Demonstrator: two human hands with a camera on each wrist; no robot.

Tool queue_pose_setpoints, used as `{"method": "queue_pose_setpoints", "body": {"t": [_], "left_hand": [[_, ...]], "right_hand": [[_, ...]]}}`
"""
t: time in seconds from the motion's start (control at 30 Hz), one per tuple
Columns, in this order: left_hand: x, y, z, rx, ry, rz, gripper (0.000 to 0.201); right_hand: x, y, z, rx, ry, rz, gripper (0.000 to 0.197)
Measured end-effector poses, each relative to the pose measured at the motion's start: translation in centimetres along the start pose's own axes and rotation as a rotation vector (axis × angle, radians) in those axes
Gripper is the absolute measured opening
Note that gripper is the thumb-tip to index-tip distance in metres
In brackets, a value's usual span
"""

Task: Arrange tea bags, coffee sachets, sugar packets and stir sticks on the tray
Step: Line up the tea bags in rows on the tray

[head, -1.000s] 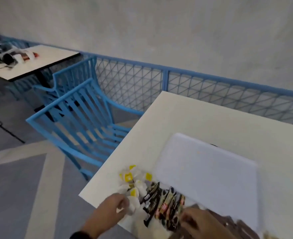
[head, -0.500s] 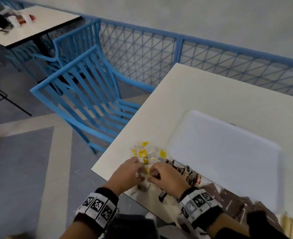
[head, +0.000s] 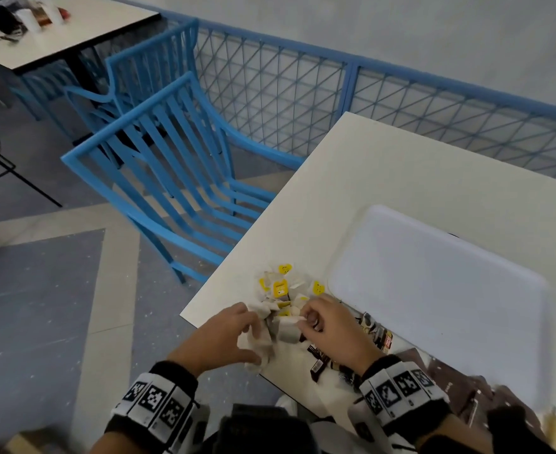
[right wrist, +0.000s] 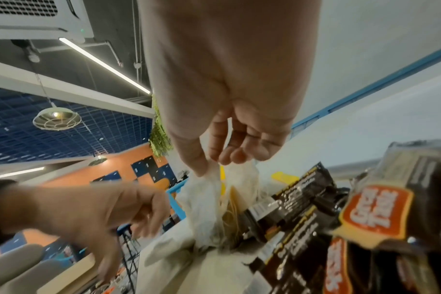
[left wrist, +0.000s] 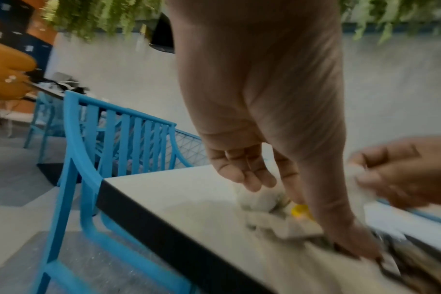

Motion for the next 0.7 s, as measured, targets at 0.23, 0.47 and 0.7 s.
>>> {"method": "queue_pose_setpoints", "body": {"t": [0.23,0.47,0.7], "left_hand": [[-0.6,2.4,-0.4,-0.36,-0.007,-0.113,0.067],[-1.3,1.2,-0.4,-0.185,0.053,-0.058,0.025],[-0.5,-1.1,-0.4,0.243,0.04,0.146,0.012]], "right_hand": [[1.8,-2.1,1.0,-0.293,0.035,0.122,0.013],[1.8,-2.4,3.1,-0.366,0.107,0.109,0.009],[1.3,-1.7,1.3,-0.391,0.051,-0.067,0.014]]}}
Point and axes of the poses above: each hand's wrist, its own x-axis away from the middle knuckle, its own y-axis out of the palm, z = x × y, the point moved 5 cm from there along -x, towards the middle knuckle, and after that the axes turned 12 degrees about -z, right-handed, at the moved point
